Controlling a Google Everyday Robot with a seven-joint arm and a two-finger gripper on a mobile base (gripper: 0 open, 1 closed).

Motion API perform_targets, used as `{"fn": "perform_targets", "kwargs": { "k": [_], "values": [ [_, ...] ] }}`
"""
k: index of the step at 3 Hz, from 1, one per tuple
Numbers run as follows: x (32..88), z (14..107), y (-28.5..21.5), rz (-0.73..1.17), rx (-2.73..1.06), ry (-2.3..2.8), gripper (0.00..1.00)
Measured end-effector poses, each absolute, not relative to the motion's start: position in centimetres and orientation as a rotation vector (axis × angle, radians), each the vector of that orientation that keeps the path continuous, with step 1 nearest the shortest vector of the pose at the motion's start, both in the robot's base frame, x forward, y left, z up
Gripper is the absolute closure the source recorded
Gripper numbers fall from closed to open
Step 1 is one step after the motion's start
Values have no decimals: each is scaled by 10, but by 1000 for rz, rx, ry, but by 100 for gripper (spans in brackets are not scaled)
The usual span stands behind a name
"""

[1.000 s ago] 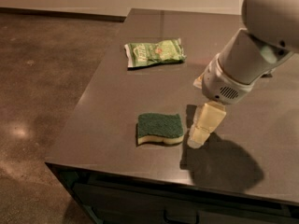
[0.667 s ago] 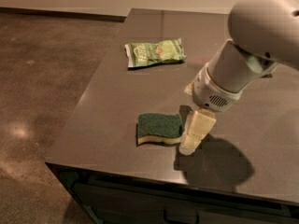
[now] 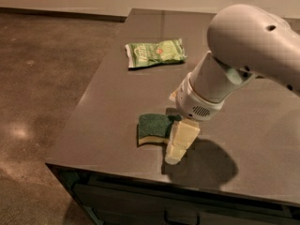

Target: Move sponge near green jalapeno chip bag

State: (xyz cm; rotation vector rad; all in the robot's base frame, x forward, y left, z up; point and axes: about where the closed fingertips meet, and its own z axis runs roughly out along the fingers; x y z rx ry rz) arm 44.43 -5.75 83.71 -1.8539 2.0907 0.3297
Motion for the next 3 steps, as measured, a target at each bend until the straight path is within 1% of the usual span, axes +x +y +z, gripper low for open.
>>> {"fn": "perform_targets", "kwargs": {
  "k": [1, 3],
  "values": [
    [446, 837, -48, 330, -1861, 2079, 18],
    [457, 840, -51, 306, -1836, 2096, 65]
  ]
}}
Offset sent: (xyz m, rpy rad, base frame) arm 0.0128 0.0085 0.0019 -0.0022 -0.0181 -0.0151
